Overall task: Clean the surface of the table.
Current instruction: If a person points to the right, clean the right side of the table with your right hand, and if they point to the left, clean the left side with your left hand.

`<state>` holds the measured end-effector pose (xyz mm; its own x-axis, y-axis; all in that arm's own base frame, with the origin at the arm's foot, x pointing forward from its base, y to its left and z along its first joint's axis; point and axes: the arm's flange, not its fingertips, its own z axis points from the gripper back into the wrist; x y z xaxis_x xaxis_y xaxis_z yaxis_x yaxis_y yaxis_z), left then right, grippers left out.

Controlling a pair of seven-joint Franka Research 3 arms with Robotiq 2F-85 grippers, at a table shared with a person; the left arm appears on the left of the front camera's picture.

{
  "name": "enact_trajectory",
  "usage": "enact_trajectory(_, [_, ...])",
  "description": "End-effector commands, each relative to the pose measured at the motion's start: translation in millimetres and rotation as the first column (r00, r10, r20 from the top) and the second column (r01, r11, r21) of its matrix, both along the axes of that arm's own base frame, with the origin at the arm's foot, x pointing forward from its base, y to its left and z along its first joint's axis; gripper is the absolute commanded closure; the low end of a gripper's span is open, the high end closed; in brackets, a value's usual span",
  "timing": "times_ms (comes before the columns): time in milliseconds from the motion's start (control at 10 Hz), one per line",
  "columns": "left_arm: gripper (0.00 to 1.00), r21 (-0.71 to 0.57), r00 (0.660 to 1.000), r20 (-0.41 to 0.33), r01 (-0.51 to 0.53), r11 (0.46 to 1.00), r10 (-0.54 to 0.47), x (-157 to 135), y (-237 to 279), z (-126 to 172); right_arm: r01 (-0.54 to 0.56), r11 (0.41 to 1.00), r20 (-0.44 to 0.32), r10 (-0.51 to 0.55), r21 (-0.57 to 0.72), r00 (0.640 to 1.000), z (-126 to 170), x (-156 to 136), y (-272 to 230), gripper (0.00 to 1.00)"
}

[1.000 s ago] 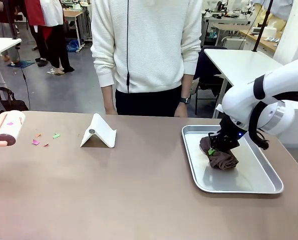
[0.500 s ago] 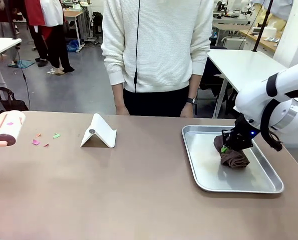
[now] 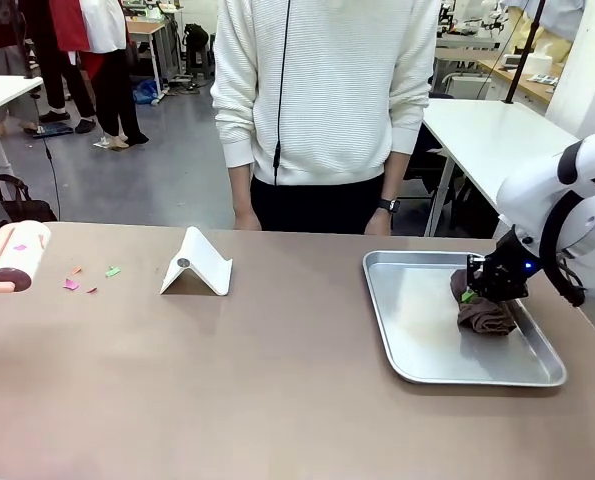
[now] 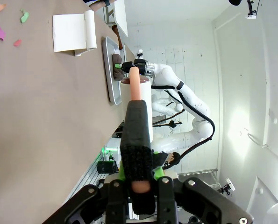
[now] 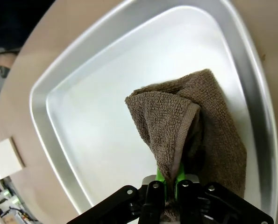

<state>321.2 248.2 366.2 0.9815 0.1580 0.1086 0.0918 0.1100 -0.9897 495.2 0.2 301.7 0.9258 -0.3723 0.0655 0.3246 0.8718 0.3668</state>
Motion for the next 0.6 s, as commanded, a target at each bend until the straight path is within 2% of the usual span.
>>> enact_trajectory(0, [1.00, -0.002, 1.000, -0.005, 0.002, 1.000, -0.003, -2.7, -2.2, 3.1, -0.014, 0.999, 0.060, 0.011, 0.040, 0.998, -3.9, -5.5, 6.5, 0.93])
enact_trajectory(300, [1.00, -0.002, 1.000, -0.005, 0.002, 1.000, -0.003, -2.7, -2.2, 3.1, -0.076, 0.982, 0.106, 0.058, 0.175, 0.993, 5.5, 1.5, 50.8, 0.93])
enact_trajectory(500, [1.00, -0.002, 1.000, -0.005, 0.002, 1.000, -0.003, -2.7, -2.2, 3.1, -0.137, 0.943, 0.111, 0.107, 0.304, 0.988, 17.2, 4.8, 71.2, 0.93])
